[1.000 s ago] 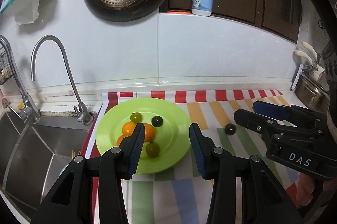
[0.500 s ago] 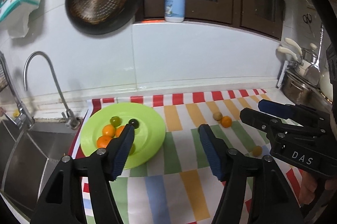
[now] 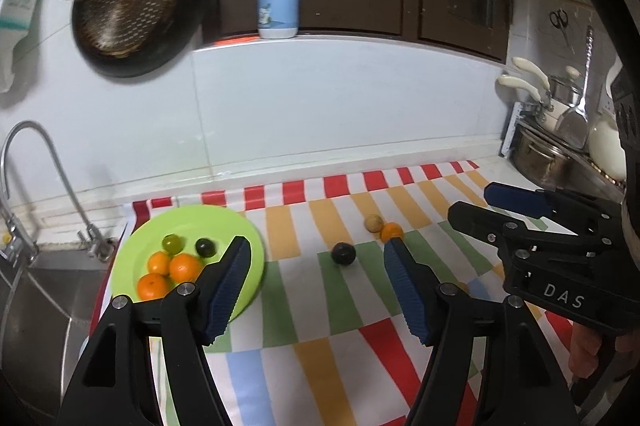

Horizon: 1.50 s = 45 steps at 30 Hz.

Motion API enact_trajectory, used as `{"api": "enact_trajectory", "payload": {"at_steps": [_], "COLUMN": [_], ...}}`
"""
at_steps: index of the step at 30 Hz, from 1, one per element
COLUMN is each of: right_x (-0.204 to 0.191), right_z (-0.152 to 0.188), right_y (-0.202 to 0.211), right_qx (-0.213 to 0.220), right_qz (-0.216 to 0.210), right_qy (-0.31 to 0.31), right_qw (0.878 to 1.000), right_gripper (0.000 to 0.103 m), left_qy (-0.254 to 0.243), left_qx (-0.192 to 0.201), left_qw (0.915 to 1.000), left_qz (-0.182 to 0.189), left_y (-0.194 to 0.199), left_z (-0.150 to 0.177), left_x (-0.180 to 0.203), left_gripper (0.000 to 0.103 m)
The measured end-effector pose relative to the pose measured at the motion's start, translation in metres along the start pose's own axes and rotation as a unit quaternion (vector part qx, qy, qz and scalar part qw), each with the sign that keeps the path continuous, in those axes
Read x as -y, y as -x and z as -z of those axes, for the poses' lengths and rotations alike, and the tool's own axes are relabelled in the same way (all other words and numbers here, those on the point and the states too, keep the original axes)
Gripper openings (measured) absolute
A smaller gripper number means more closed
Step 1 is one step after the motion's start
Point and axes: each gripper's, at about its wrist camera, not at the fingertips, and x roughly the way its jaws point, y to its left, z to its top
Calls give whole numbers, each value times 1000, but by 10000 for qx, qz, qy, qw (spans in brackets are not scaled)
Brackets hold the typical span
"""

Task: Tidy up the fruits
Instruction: 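Move the left tool to the second dark plum while the right tool approaches a small orange, then grasp the dark plum with the left tool while the right tool grasps the small orange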

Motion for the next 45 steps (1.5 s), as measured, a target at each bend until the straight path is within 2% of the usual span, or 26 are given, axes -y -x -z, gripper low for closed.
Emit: {"api": "enact_trajectory", "payload": {"at_steps": [8,19,28,35,45], "right_x": [17,33,45,52,61], "right_z": [-3,1,10,20,23], "right_y": [-15,-54,-96,-126,-165], "right_qx": [-131,-509,-1049,-1417,-1798], "right_qz": [95,155,-83,-203,-422], "right_qy": [47,278,275,396,443], "right_qw": [9999,9982,9941,9889,9818], "right_gripper": [49,49,49,49,49], "left_qy": [-215,-459,-531,-634,-642], "left_qx": [-72,-388,-765,-897,-1259], "left_qw": [9997,9978,9947,9923,9869], "left_qz": [84,293,441,573,778], "left_y": [-24,-71,-111,-136,-171], "left_z": [-7,-1,7,15,19], "left_x": [10,18,20,22,19], "left_gripper": [68,68,68,67,57]}}
